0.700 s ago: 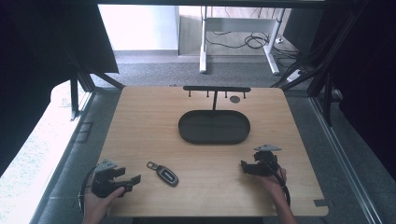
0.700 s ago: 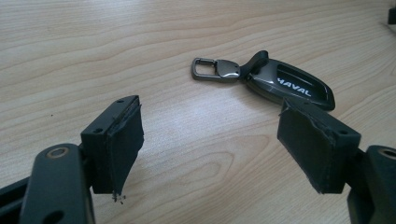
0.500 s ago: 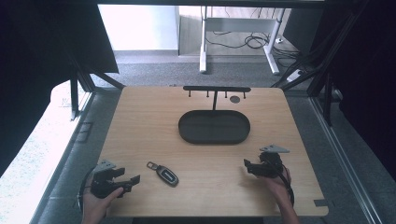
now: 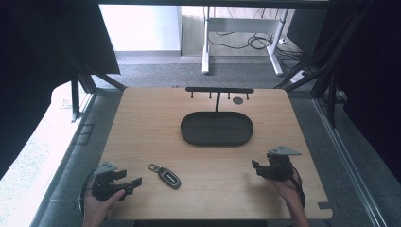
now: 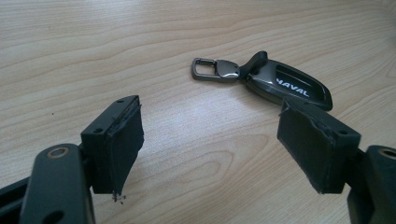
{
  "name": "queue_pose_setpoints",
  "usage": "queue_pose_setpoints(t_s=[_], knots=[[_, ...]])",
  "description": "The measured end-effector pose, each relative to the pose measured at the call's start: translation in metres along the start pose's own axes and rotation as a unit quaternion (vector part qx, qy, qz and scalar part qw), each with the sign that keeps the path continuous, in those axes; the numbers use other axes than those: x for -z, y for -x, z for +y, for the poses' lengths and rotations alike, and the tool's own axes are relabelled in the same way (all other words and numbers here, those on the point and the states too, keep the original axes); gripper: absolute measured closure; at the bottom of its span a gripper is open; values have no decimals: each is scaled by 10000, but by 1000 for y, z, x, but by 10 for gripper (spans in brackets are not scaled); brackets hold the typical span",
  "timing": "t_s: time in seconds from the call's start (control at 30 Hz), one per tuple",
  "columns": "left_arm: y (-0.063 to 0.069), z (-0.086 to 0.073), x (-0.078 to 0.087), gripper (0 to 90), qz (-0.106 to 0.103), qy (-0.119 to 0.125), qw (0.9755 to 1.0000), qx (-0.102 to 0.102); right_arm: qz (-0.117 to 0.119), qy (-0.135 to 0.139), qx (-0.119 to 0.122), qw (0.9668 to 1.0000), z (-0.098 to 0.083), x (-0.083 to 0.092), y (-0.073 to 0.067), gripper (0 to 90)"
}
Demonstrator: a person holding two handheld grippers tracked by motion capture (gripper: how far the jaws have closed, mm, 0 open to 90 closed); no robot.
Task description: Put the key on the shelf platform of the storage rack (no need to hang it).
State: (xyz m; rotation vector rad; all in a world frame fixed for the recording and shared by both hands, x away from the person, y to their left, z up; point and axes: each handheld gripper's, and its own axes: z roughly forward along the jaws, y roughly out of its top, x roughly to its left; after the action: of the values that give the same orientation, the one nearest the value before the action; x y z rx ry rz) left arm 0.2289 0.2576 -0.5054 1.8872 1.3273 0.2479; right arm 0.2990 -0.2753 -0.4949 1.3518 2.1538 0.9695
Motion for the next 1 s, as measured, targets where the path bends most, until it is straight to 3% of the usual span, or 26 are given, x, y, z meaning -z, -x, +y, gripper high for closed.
queue_pose_setpoints(t_s=[0.1,0.27,0.3,0.47,1.0], knots=[[3,1,3,227,10,47,10000,1,140,-164,197,9996,4,-1,-7,309],[2,0,0,227,23,10,10000,-10,345,-316,324,9984,14,-2,-17,308],[2,0,0,227,17,5,10000,-7,391,-392,477,9973,21,0,-22,308],[2,1,2,227,4,37,10000,9,523,-506,733,9946,39,1,-37,308],[3,1,2,227,-4,23,10000,-7,885,-630,1168,9872,81,2,-71,310]])
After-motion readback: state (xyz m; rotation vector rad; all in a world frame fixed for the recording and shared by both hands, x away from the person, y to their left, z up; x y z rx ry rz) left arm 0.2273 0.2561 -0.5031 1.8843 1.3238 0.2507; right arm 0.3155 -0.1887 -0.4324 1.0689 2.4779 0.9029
